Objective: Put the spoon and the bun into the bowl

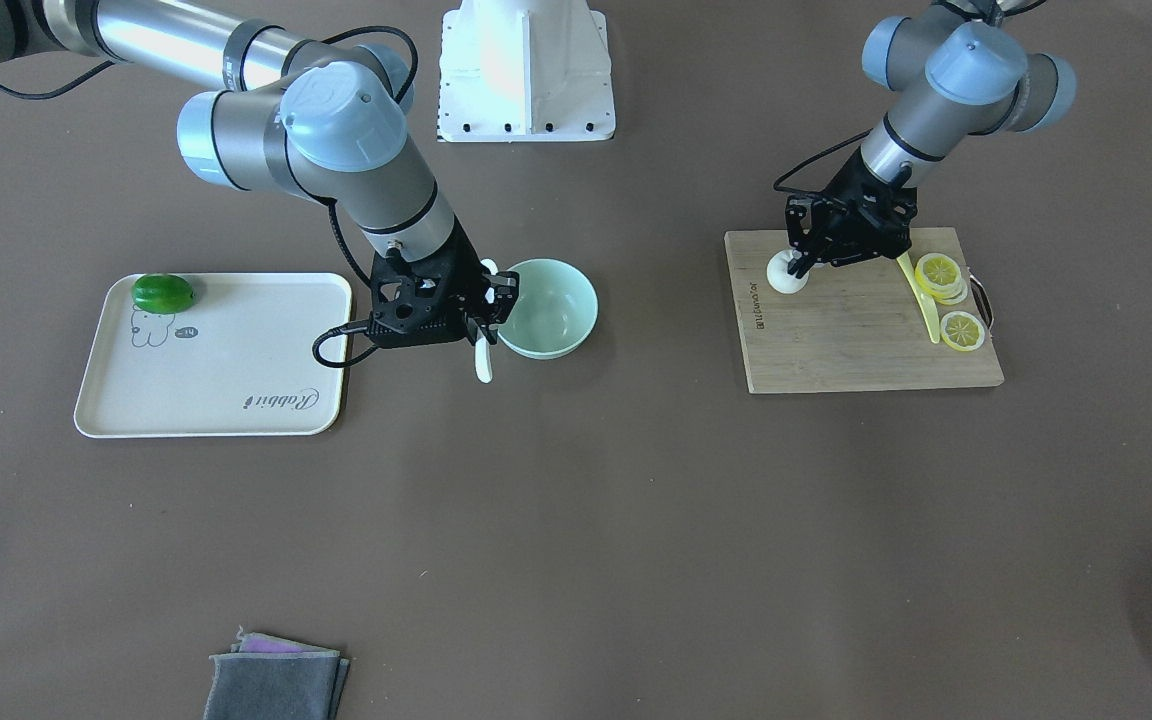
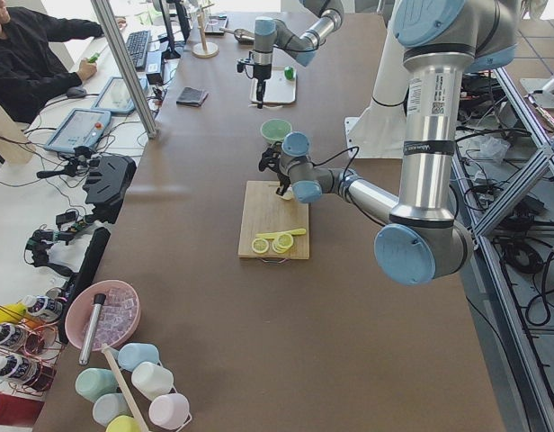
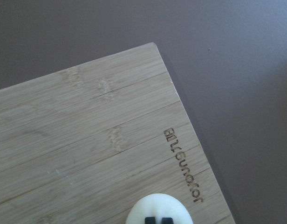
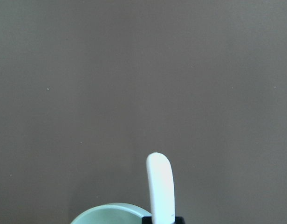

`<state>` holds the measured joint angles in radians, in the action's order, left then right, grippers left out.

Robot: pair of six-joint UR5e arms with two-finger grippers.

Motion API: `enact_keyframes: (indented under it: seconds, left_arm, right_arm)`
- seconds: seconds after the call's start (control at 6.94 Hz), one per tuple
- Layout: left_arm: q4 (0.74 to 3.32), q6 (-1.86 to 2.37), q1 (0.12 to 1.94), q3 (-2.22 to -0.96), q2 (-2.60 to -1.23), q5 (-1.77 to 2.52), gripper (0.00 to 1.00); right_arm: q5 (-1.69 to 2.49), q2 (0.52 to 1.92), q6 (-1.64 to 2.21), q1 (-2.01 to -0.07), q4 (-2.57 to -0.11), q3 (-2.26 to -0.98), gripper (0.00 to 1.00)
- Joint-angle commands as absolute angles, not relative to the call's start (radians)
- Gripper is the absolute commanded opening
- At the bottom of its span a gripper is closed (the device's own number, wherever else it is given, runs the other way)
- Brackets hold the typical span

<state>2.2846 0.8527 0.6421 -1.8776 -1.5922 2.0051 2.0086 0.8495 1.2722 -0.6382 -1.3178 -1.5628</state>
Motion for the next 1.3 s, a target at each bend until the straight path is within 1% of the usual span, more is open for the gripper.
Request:
enact_keyframes:
  seconds: [0.0,0.43,0.86,1.01,1.15]
  left_arm:
    - [2.280,0.856,0.710,-1.895,-1.601,2.100,0.00]
    - [2.208,0.854,0.794,-1.894,-1.653,2.182,0.00]
    - [2.204,0.851,0.818,-1.890,-1.657,2.198,0.00]
    - [2.204,0.853,0.818,-1.890,-1.657,2.198,0.00]
    - [2.203,0.853,0.819,-1.890,-1.667,2.198,0.00]
  right_arm:
    - [1.970,0.827,1.287,-0.611,-1.312,-1.530,0.00]
    - [1.927,0.807,1.310,-0.560,-1.305,-1.514,0.00]
    - [1.879,0.805,1.310,-0.537,-1.305,-1.509,0.00]
    - [1.876,0.804,1.307,-0.535,-1.302,-1.488,0.23]
    - [1.875,0.802,1.310,-0.528,-1.257,-1.470,0.99]
